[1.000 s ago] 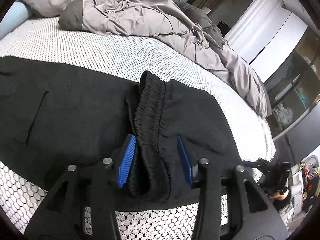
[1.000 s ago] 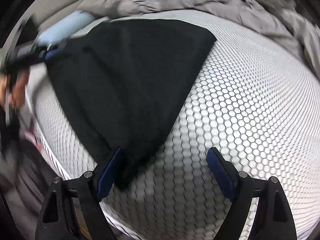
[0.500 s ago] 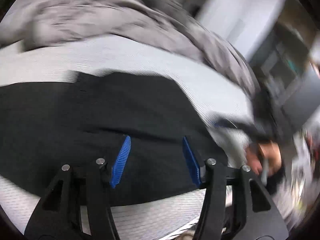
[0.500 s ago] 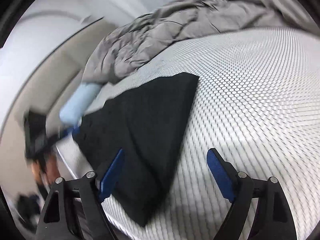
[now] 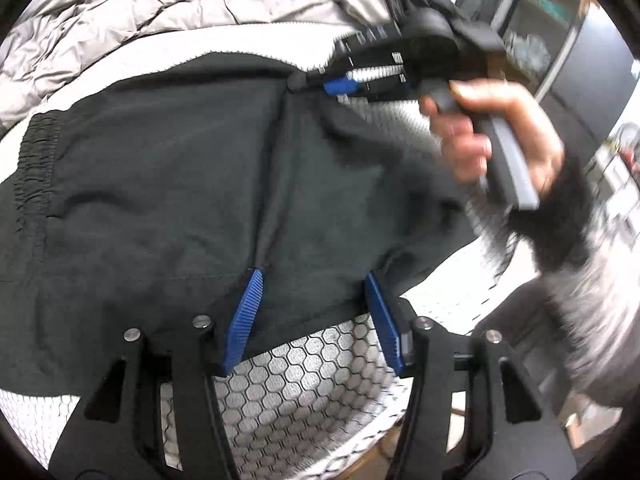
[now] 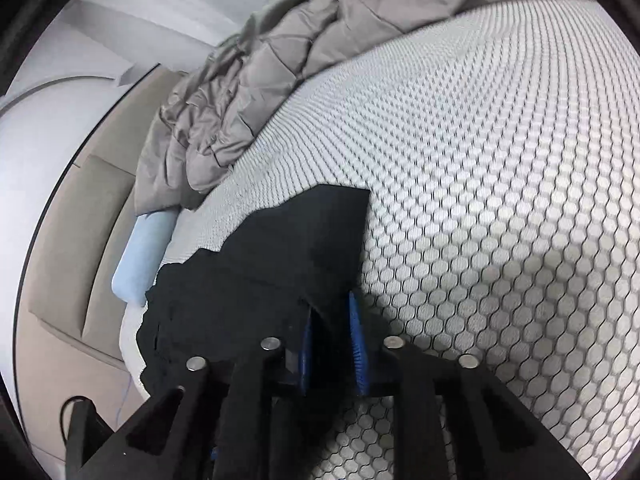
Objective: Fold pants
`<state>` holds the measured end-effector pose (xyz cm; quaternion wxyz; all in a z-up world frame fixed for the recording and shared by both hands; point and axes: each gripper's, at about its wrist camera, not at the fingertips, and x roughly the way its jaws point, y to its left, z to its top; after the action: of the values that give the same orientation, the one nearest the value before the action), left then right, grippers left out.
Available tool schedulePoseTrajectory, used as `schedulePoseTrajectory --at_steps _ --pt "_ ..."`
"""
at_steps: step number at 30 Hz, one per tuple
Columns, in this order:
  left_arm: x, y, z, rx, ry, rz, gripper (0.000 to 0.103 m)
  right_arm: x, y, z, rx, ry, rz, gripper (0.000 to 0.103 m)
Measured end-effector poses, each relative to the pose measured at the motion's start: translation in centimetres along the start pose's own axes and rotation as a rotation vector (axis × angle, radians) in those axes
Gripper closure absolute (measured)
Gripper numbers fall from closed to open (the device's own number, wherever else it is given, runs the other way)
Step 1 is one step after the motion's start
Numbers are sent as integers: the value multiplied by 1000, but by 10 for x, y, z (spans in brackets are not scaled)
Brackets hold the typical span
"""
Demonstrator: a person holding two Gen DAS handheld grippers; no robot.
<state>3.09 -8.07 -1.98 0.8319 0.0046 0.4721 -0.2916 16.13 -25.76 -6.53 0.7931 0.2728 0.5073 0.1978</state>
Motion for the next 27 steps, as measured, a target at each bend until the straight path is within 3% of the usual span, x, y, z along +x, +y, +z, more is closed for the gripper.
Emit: schedulePoseTrajectory --at_steps 2,5,7,9,10,11,14,16,19,22,25,27 --pt "-15 4 2 -55 -59 -55 52 -3 12 -5 -35 25 -15 76" --pt "-22 8 16 -122 -133 -81 42 -18 26 -24 -112 46 5 53" --pt "-12 2 25 -143 -126 -96 42 -18 28 -41 -164 107 10 51" --pt "6 -11 27 -128 -69 -106 41 -16 32 -59 -241 170 -13 51" --pt "17 -20 24 -111 -22 -95 41 -17 36 -68 -295 186 -42 51" --pt "27 -30 16 -71 10 -34 41 -21 42 -75 -351 190 -59 51" --pt "29 -64 0 144 1 111 35 -38 54 -108 -589 216 -107 47" --pt "24 -71 -3 171 7 138 35 -50 52 -119 -643 219 -79 38" --pt "7 -54 4 39 -3 52 35 -65 45 -106 -579 176 -25 37" --pt "6 -41 22 -67 -8 51 35 -72 37 -80 -442 108 5 34" --pt "24 -42 29 -74 14 34 34 -60 24 -47 -262 55 29 34" --pt "28 -47 14 7 -8 59 33 -39 14 -30 -155 84 53 34"
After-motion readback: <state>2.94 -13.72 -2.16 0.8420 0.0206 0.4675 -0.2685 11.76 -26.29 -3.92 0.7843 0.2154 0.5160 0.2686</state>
